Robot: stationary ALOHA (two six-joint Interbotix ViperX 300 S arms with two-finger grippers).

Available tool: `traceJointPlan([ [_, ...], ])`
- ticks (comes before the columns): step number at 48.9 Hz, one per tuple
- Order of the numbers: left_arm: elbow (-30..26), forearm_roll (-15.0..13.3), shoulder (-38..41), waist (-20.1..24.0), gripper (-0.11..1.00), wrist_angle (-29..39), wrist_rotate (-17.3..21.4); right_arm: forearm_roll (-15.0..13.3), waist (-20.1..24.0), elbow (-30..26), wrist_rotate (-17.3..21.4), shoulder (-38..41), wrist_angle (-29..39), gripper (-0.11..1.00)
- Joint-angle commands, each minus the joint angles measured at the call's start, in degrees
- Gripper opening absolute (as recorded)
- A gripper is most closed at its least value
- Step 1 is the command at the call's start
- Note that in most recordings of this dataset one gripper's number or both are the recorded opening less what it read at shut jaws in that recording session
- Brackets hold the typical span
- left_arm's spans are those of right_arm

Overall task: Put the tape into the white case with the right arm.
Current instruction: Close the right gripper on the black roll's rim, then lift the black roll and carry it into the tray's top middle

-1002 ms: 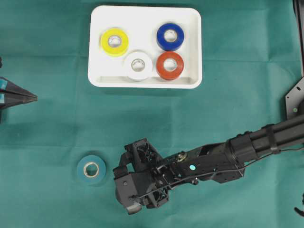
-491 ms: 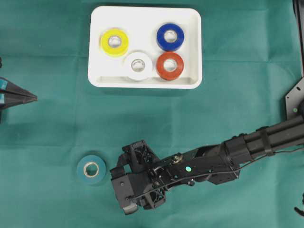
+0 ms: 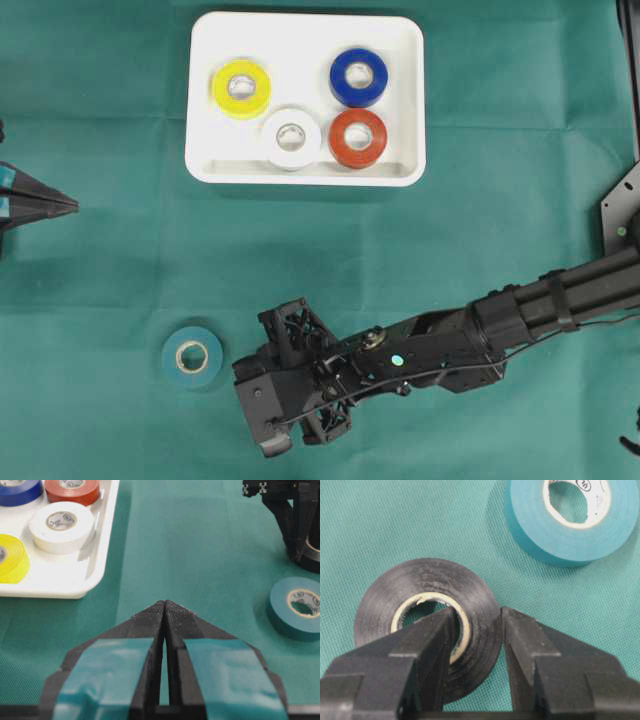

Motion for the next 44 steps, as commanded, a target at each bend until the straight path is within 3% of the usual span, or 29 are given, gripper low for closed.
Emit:
traceJointPlan([
  [1, -0.62, -0.09, 0.44, 0.09, 0.01, -0.26, 0.0, -0.18, -0.44, -0.88, -0.09, -1.67, -0.18, 0.02],
  [17, -0.62, -0.09, 0.44, 0.09, 0.01, -0.26, 0.0, 0.0, 0.44, -0.88, 0.79, -5.01, 0.88, 0.02],
  [27, -0.62, -0.09, 0.44, 0.09, 0.01, -0.26, 0.0, 0.0, 0.7, -0.88, 1.41, -9.14, 4.92, 0.0],
  [44, -0.62, -0.09, 0.44, 0.09, 0.01, -0.26, 0.0, 0.0, -0.18, -0.88, 1.58, -9.58, 5.71, 0.0],
])
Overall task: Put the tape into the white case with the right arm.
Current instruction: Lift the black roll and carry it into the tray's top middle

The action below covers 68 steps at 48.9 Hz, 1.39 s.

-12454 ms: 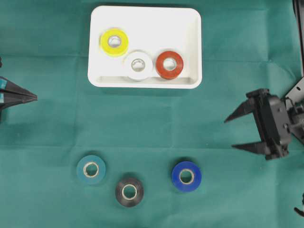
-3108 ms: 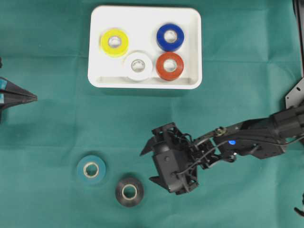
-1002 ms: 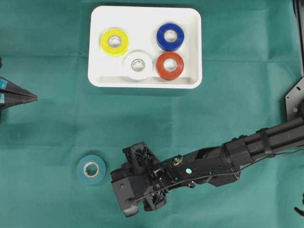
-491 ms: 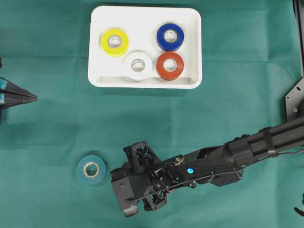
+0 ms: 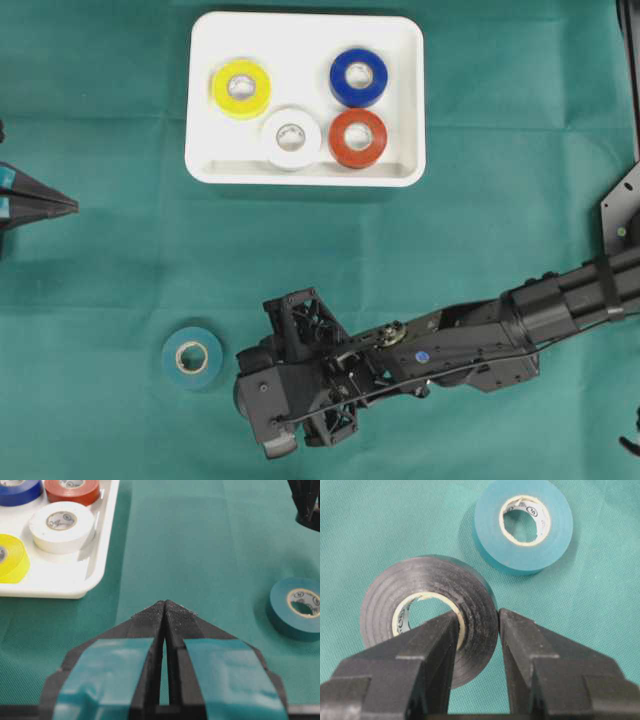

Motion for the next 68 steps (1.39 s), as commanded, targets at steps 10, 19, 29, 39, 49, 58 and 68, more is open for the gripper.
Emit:
traceJointPlan([
  [10, -0.62, -0.09, 0.44, 0.09, 0.01, -0.26, -0.09, 0.0, -3.87, -0.97, 2.64, -2.81, 0.0, 0.0],
  [19, -0.62, -0.09, 0.44, 0.09, 0.01, -0.26, -0.09, -0.7, -8.79, -0.35, 3.43, -4.04, 0.0, 0.0],
  [29, -0.62, -0.09, 0.44, 0.09, 0.01, -0.26, -0.09, -0.79, -15.12, 0.0, 3.43, -5.1, -0.18, 0.0],
  [39, -0.62, -0.09, 0.44, 0.09, 0.01, -0.26, -0.09, -0.79, -21.18, -0.18, 3.43, -5.1, -0.26, 0.0],
  [49, -0.62, -0.09, 0.44, 0.09, 0.01, -0.26, -0.09, -0.79, -27.6, -0.44, 3.25, -5.19, -0.97, 0.0],
  [58, -0.62, -0.09, 0.44, 0.09, 0.01, -0.26, -0.09, -0.79, -32.17, -0.44, 3.16, -5.19, -2.99, 0.0],
  [68, -0.62, -0.09, 0.44, 0.09, 0.01, -0.26, -0.09, -0.79, -36.65, -0.44, 3.16, -5.1, -4.04, 0.0],
])
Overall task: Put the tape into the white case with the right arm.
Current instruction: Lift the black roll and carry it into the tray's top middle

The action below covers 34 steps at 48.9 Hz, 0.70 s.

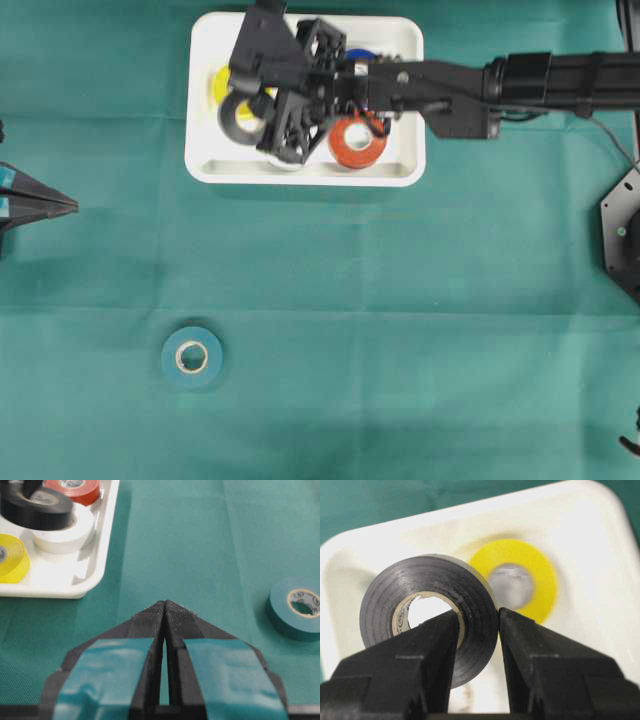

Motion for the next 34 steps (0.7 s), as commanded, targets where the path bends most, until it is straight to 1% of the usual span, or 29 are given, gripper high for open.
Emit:
traceJointPlan([
  [1, -0.53, -0.09, 0.44, 0.18, 0.01, -0.26, 0.0, -0.18, -1.93, -1.05, -0.09, -2.72, -0.97, 0.0],
  [17, -0.53, -0.09, 0.53, 0.18, 0.01, -0.26, 0.0, -0.18, -5.54, -0.18, -0.18, -2.72, -1.14, 0.0],
  [21, -0.53, -0.09, 0.44, 0.18, 0.01, -0.26, 0.0, -0.44, -6.33, 1.14, -0.53, -3.25, -1.67, 0.0],
  [27, -0.53, -0.09, 0.53, 0.18, 0.01, -0.26, 0.0, -1.76, -7.38, 3.87, -0.44, -4.48, -2.55, 0.0],
  [34, -0.53, -0.09, 0.44, 0.18, 0.01, -0.26, 0.09, -1.93, -8.44, 6.86, -0.44, -6.5, -3.78, 0.0],
])
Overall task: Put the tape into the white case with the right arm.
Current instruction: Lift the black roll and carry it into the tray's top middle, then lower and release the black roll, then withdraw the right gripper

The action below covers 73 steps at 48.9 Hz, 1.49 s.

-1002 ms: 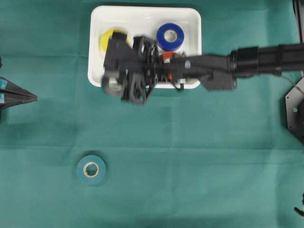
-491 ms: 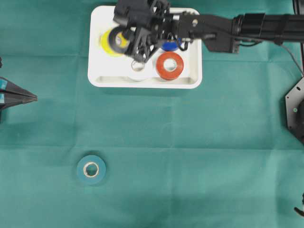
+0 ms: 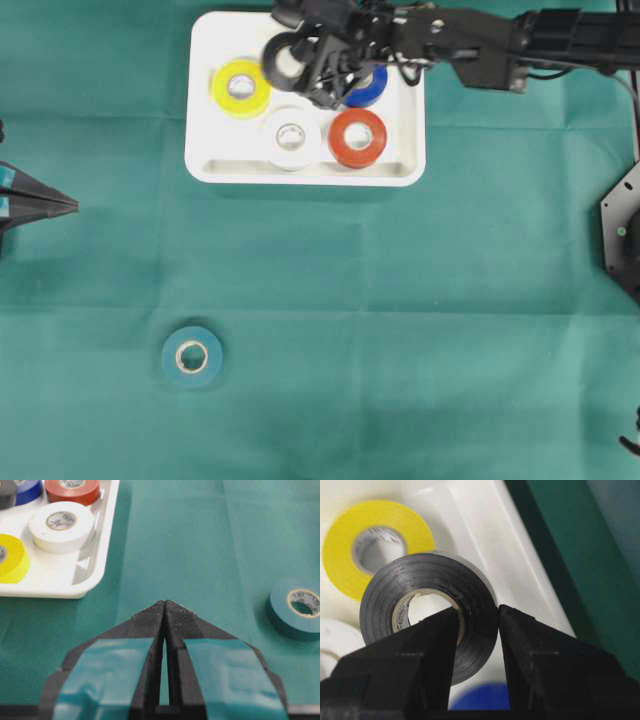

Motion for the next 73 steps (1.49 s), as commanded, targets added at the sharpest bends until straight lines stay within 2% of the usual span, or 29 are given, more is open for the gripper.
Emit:
traceJointPlan([
  [1, -0.62, -0.09, 0.44, 0.09, 0.01, -0.26, 0.09, -0.26, -0.35, 0.79, 0.0, -3.69, -1.58, 0.0],
  [37, -0.62, -0.09, 0.44, 0.09, 0.01, -0.26, 0.09, -0.35, -0.88, 3.43, -0.44, -3.69, -3.96, 0.0],
  [40, -0.62, -0.09, 0.44, 0.09, 0.01, -0.26, 0.09, -0.44, -0.88, 3.43, -0.35, -3.69, -4.31, 0.07],
  [43, -0.62, -0.09, 0.44, 0.09, 0.01, -0.26, 0.09, -0.35, -0.88, 3.43, -0.35, -3.69, -4.39, 0.19],
  [49, -0.62, -0.09, 0.44, 0.09, 0.01, -0.26, 0.0, -0.35, -0.88, 3.69, -0.35, -3.69, -4.39, 0.56],
  [51, -0.62, -0.09, 0.44, 0.09, 0.01, -0.26, 0.09, -0.35, -0.88, 3.87, -0.35, -3.69, -4.39, 0.64],
  [56, -0.62, -0.09, 0.53, 0.09, 0.01, -0.26, 0.0, -0.35, -0.88, 4.57, -0.35, -3.96, -4.31, 0.56],
  [66, -0.62, -0.09, 0.44, 0.09, 0.01, -0.26, 0.0, -0.35, -0.88, 7.91, -0.35, -6.33, -4.39, 0.56],
  [73, -0.62, -0.09, 0.53, 0.09, 0.01, -0.26, 0.0, -0.35, -0.88, 12.3, -0.26, -10.11, -4.39, 0.56],
])
